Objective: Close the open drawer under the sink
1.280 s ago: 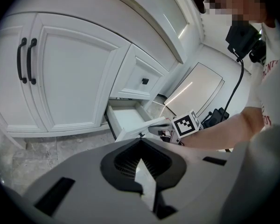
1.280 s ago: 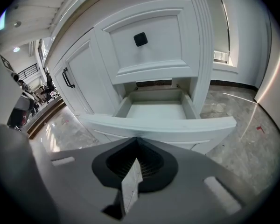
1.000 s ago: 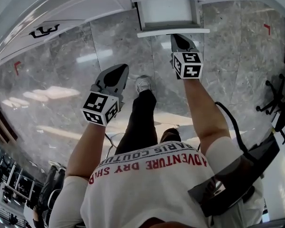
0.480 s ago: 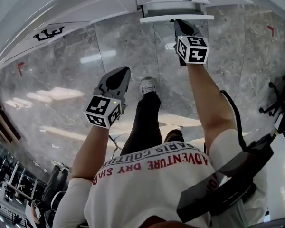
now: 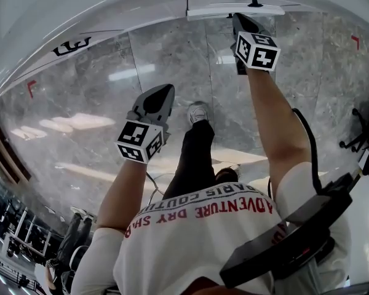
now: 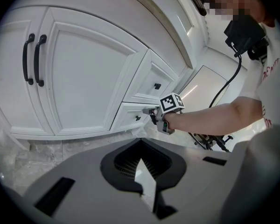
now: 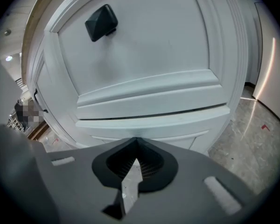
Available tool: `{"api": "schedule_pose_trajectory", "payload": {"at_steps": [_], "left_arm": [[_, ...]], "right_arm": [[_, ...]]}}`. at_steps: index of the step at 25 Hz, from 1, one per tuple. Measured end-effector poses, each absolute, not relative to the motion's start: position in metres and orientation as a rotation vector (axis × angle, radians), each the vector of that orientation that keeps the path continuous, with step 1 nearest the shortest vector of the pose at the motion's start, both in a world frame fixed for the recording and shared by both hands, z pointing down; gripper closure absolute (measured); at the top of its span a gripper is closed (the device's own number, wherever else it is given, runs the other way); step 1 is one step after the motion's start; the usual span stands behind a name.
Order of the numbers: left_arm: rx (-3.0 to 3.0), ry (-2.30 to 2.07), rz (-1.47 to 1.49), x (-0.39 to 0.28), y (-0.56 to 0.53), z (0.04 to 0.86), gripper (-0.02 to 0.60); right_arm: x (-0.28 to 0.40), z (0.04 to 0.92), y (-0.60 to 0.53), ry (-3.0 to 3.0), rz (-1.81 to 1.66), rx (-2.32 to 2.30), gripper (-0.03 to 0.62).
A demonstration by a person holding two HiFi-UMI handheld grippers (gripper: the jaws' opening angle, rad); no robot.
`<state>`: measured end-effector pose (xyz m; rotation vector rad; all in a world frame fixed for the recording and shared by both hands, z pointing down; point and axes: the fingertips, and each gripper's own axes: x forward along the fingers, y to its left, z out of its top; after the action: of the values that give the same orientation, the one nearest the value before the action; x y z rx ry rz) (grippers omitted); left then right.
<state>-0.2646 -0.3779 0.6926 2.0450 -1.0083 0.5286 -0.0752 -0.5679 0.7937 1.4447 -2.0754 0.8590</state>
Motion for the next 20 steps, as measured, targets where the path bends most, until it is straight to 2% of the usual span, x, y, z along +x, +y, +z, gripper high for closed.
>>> {"api": "schedule_pose_trajectory", "payload": {"at_steps": [13,20], "left_arm": [[2.057,-1.024,0.506,-0.273,-0.382,0.685,0.58],[2.071,-1.046,0.449,-0.261,-0.373,0.662,0.58]], "right_arm": [[-0.079,0.791,-0.583,-2.049,0.833,1.381,0.594],[-0.126,0.729,-0.492,-2.247,0.816,1.078,0.593]]}}
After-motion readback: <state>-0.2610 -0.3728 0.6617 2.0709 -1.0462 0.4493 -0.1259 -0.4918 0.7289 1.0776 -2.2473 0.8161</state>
